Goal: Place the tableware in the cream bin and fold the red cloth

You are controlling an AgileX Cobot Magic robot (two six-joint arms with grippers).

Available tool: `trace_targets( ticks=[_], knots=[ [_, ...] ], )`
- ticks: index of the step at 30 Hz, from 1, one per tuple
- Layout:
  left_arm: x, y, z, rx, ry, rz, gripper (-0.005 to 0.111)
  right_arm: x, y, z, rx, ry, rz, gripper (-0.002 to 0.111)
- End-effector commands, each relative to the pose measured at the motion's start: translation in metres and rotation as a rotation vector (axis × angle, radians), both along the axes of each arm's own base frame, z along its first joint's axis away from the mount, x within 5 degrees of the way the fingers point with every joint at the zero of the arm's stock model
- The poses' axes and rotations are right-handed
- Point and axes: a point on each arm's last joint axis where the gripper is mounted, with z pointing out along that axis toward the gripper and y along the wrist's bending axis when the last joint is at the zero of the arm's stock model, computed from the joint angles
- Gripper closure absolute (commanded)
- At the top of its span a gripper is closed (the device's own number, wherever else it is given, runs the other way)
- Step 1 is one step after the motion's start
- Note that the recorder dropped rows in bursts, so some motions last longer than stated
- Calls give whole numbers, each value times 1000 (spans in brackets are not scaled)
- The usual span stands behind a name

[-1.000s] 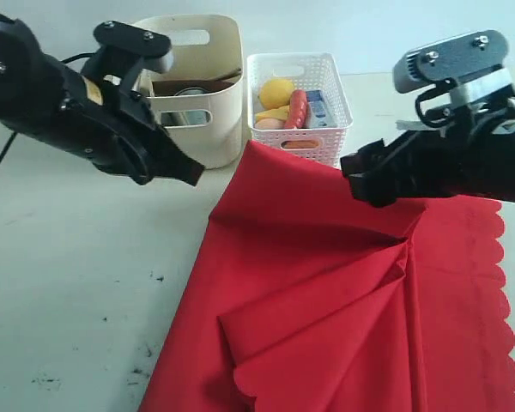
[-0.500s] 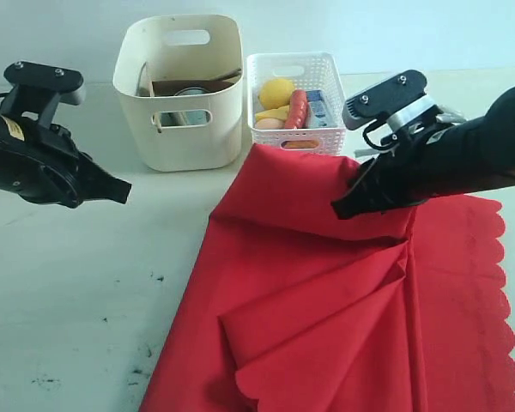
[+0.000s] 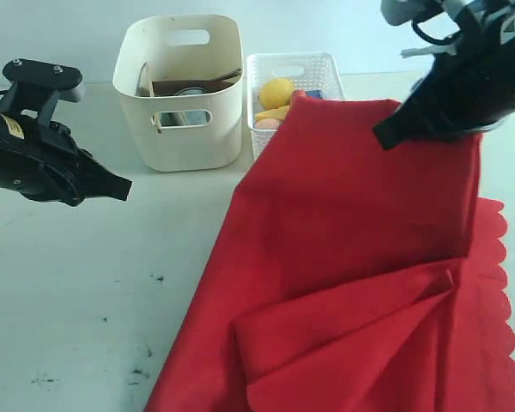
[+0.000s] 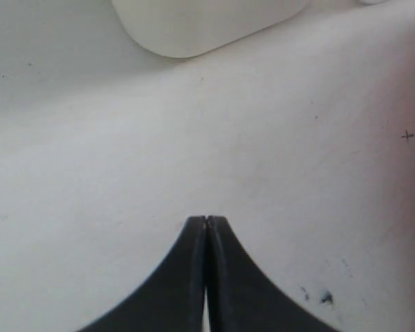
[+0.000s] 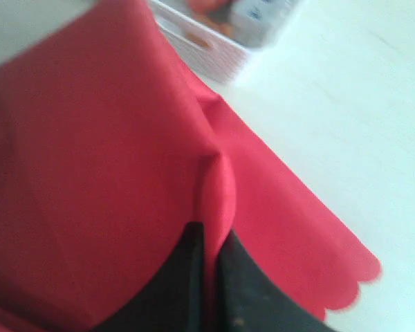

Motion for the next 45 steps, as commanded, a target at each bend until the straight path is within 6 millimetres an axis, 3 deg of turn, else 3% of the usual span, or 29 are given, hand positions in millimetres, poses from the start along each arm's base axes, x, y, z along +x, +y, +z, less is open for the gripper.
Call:
trace_targets(
  ticks=[1,4,8,10,11,12,13,14,15,17,20,24,25,27,29,37,40,45],
  knots=[
    [0,1,3,-10,-12,10,107,7,-24,-2,-112,26,-143,108],
    [-1,1,2,-8,-2,10,107,28,-39,-26,-122,68,-224,108],
    [-1,1,2,-7,2,10,107,50,-34,-54,-114,68,-239,106],
    [-1,1,2,-6,4,9,107,56,-34,-69,-132,89,-264,99],
    [-1,1,2,-6,6,9,107,62,-37,-85,-184,117,-304,85],
    [-1,1,2,-9,7,12,107,64,-39,-93,-215,126,-314,79],
    [-1,1,2,-9,7,12,107,69,-41,-105,-252,139,-343,61],
    [-1,1,2,-9,7,12,107,70,-42,-109,-262,143,-352,55],
    [-1,1,2,-9,7,12,107,72,-43,-114,-288,139,-343,39],
    [-2,-2,2,-35,18,29,107,72,-46,-108,-321,120,-331,32],
    [-9,-19,3,-57,17,-33,107,69,-47,-88,-284,52,-351,35],
    [-37,-74,7,-97,-51,-244,107,53,-48,-30,-131,-121,-395,45],
    [-47,-88,9,-112,-82,-294,107,46,-45,-14,-35,-148,-416,57],
    [-57,-109,7,-121,-135,-371,107,37,-35,-8,89,-123,-354,87],
    [-61,-119,0,-118,-156,-405,107,33,-28,-20,124,-57,-282,109],
    [-58,-128,-36,-56,-109,-426,107,26,-15,-105,120,236,-239,108],
    [-55,-131,-47,-42,-113,-431,107,15,0,-120,114,287,-157,108],
    [-55,-136,-64,-14,-77,-441,107,1,24,-128,121,259,-65,108]
  ],
)
